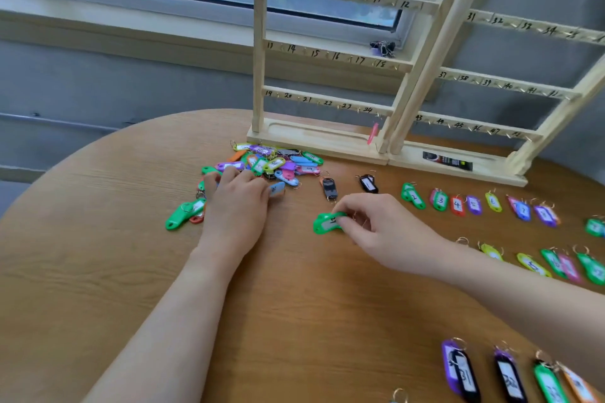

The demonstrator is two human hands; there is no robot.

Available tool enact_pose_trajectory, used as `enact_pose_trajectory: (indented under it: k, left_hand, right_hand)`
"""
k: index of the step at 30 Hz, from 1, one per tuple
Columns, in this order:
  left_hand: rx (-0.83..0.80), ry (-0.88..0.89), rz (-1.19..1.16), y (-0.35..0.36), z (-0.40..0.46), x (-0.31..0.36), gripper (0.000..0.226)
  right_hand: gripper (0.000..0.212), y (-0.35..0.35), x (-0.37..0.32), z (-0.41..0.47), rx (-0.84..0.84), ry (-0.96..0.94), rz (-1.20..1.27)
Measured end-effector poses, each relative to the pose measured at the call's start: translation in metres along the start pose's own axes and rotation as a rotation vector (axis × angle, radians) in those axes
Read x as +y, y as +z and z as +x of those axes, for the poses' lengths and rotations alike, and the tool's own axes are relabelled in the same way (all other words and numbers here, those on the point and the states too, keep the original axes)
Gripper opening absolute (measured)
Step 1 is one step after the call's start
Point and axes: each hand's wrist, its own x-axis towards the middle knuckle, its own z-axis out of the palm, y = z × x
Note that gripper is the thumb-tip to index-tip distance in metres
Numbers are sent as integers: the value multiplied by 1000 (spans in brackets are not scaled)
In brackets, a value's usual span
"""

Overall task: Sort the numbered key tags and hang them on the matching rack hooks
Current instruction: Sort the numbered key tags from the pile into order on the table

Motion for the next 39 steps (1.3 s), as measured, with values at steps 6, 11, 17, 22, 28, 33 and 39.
enact_pose_trajectory:
  k: [6,11,17,22,28,33,39]
  left_hand:
    - [-118,-159,-752,-19,1,7,11]
    - [-145,-246,-1104,-51,-17,22,18]
    - [-358,-209,-1182,-64,-31,42,11]
    - [-503,-147,-1206,-63,-41,60,22]
    - [-580,-49,-1209,-65,-50,73,29]
    - [-508,50,-1101,-61,-59,89,7]
    - [-403,93,-985,-59,-64,102,14]
  right_hand:
    - [14,-9,15,-13,-52,18,77]
    - [11,-4,20,-32,-5,41,187]
    - [25,-16,18,-56,19,66,202]
    - [25,-26,19,-79,61,107,187]
    - [11,-28,13,-107,126,123,145]
    - [8,-34,13,-128,157,157,168]
    - [15,-39,26,-150,212,205,233]
